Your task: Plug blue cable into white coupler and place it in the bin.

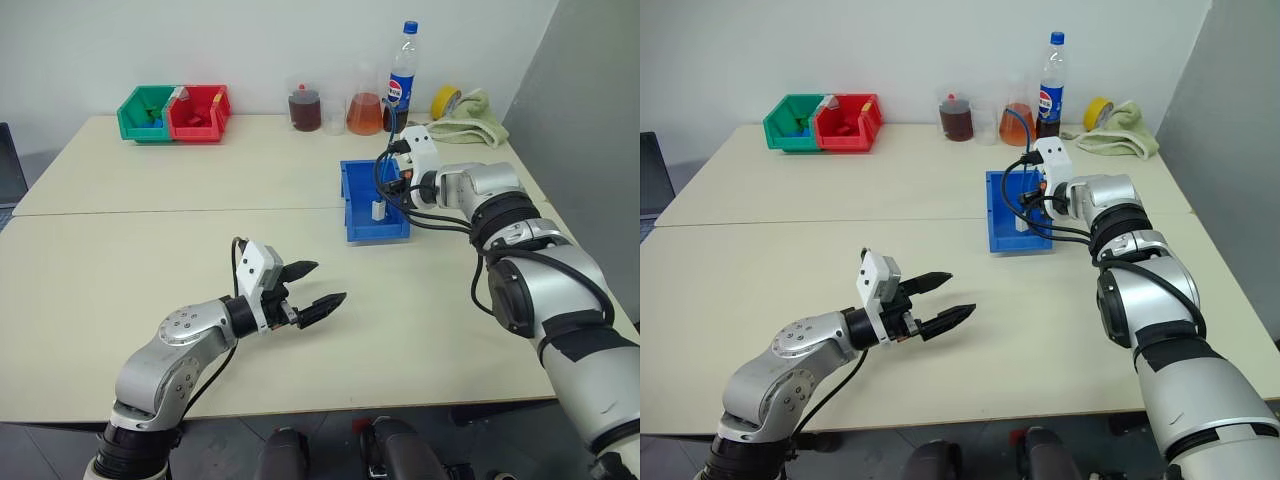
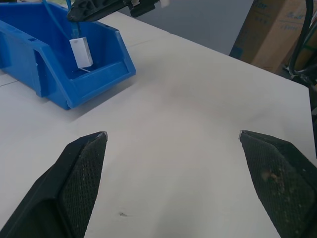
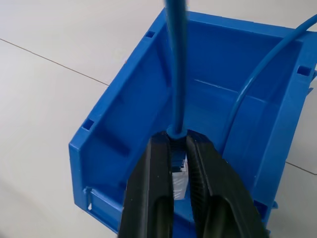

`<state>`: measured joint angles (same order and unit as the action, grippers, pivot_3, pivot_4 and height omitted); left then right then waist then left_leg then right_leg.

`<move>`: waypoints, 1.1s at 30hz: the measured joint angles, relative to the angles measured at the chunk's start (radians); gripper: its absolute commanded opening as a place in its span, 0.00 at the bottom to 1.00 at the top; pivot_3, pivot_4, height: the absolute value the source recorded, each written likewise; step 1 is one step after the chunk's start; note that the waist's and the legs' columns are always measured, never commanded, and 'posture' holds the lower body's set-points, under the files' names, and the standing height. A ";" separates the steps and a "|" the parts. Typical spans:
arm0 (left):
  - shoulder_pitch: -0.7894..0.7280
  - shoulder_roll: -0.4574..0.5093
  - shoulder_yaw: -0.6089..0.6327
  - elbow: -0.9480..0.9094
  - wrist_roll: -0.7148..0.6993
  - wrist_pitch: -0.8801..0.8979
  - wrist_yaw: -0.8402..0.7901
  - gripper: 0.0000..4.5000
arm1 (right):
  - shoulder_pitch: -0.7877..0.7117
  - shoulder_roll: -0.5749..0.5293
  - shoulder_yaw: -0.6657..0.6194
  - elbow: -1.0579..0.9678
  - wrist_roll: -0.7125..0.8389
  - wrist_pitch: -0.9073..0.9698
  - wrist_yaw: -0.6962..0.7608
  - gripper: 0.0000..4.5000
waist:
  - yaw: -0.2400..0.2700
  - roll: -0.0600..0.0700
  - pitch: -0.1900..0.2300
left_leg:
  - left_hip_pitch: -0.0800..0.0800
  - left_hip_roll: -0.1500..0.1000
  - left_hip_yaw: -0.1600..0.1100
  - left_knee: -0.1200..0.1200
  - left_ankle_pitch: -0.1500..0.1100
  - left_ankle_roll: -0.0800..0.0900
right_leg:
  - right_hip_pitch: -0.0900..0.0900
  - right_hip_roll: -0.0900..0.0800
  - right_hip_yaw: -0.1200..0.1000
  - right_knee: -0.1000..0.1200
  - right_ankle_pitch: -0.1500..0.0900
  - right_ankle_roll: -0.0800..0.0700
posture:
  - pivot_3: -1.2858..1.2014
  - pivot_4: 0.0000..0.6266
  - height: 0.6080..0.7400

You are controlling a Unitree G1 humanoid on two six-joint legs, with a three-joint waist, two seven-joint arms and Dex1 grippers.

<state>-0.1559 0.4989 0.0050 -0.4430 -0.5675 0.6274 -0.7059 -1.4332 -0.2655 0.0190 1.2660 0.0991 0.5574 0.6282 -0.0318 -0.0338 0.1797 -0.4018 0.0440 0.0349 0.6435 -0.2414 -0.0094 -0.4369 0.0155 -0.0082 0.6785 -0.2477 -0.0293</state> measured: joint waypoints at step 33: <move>-0.052 0.008 -0.005 0.022 0.017 -0.007 -0.005 1.00 | -0.053 0.001 -0.156 0.025 0.002 -0.109 -0.132 1.00 | 0.000 0.000 0.000 | 0.000 0.000 0.000 0.000 0.000 0.000 | 0.000 0.000 0.000 0.001 0.000 0.000 | 0.52 0.24 1.00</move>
<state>-0.2078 0.5071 0.0003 -0.4214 -0.5504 0.6205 -0.7107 -1.4865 -0.2645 -0.1372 1.2914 0.1014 0.4484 0.4964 -0.0315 -0.0338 0.1797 -0.4017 0.0439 0.0352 0.6439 -0.2413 -0.0095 -0.4369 0.0155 -0.0078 0.6791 -0.2477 -0.0293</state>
